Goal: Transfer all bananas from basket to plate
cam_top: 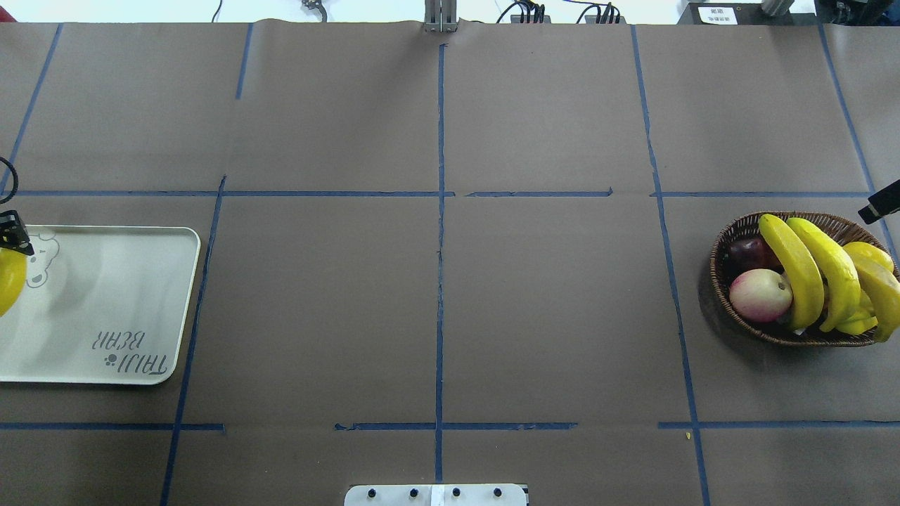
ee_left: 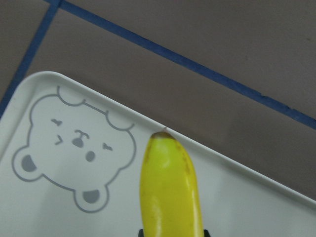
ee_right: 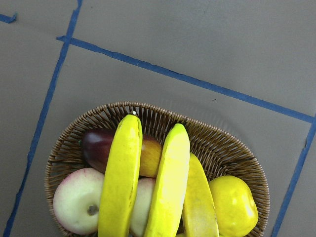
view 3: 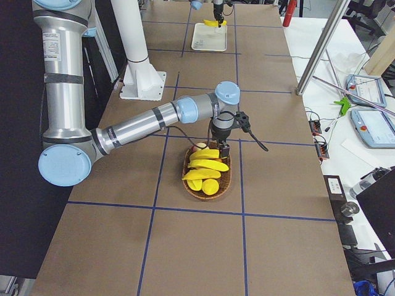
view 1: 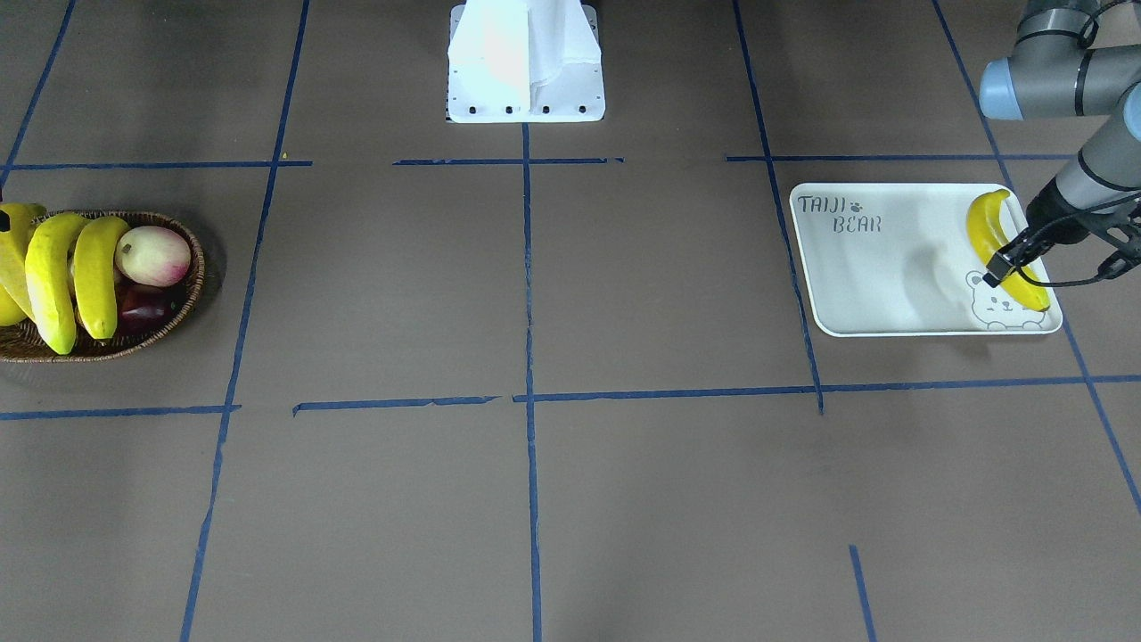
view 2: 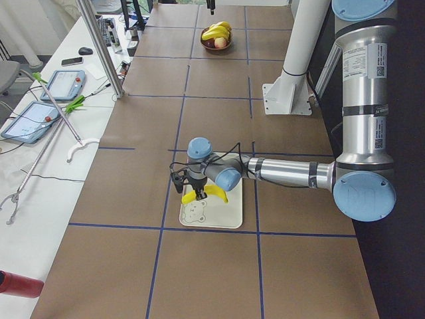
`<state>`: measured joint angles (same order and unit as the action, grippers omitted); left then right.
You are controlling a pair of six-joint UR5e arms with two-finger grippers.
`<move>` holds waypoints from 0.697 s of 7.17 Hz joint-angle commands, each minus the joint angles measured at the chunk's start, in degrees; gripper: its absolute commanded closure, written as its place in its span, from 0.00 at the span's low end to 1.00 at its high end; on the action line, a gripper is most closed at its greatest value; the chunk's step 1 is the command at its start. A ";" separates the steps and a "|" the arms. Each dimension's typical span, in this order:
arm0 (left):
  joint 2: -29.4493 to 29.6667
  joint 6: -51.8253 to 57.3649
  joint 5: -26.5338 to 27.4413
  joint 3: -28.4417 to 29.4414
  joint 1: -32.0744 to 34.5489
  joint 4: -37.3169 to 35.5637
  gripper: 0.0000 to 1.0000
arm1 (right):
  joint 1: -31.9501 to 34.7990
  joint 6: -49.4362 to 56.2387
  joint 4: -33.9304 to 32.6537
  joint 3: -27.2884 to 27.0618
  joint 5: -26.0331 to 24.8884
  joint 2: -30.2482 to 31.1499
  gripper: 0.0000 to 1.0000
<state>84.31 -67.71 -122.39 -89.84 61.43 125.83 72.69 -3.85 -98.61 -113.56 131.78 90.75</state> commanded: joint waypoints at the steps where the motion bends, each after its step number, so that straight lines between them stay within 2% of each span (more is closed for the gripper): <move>1: -0.11 -0.23 0.13 6.42 0.71 8.29 0.88 | 0.44 0.42 0.09 -0.17 0.14 0.65 0.00; 2: -0.28 0.38 0.13 7.73 0.80 8.82 0.64 | 0.44 0.42 0.09 -0.26 0.14 0.74 0.00; 3: -0.28 0.73 -0.04 7.49 0.89 9.34 0.02 | 0.44 -0.02 0.17 -0.43 0.14 0.92 0.00; 5: -0.20 0.73 -8.25 7.14 4.99 13.65 0.00 | 0.44 -0.89 0.17 -0.52 0.06 0.92 0.00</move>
<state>84.02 -67.04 -125.71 -82.47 63.81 137.63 73.12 -4.17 -98.45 -113.98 131.87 91.63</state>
